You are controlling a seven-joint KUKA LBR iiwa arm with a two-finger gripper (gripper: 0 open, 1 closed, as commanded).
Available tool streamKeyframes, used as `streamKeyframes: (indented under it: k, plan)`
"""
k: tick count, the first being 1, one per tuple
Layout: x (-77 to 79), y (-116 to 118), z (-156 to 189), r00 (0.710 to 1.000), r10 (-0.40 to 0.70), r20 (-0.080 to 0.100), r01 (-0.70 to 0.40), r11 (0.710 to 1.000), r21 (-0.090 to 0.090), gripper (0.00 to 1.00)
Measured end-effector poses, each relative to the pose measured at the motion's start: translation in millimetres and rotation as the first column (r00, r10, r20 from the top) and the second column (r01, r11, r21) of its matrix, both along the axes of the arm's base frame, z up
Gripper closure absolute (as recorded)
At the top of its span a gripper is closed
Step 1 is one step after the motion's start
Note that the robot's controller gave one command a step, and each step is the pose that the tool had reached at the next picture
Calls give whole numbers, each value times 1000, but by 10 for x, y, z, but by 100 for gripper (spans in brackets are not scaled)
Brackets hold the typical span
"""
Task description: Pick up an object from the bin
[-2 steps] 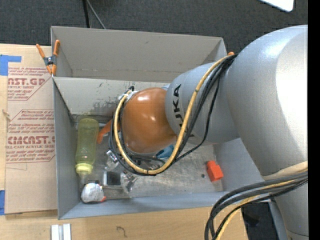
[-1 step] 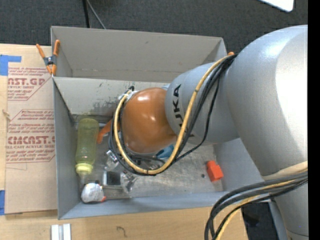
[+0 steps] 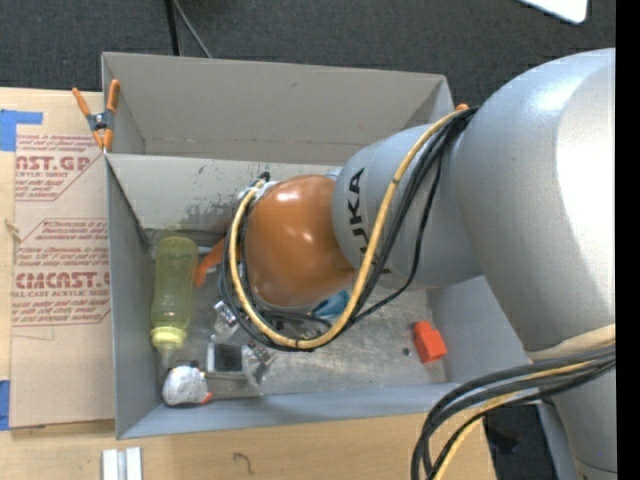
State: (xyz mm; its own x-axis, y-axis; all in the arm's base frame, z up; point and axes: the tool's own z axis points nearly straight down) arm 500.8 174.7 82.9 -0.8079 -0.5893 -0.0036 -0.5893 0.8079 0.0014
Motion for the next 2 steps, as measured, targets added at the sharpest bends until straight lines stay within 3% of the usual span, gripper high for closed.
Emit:
streamKeyframes:
  k: [2]
  plan:
    - [-21,-16,365,1000,-1,-5,1,1000,-3,100]
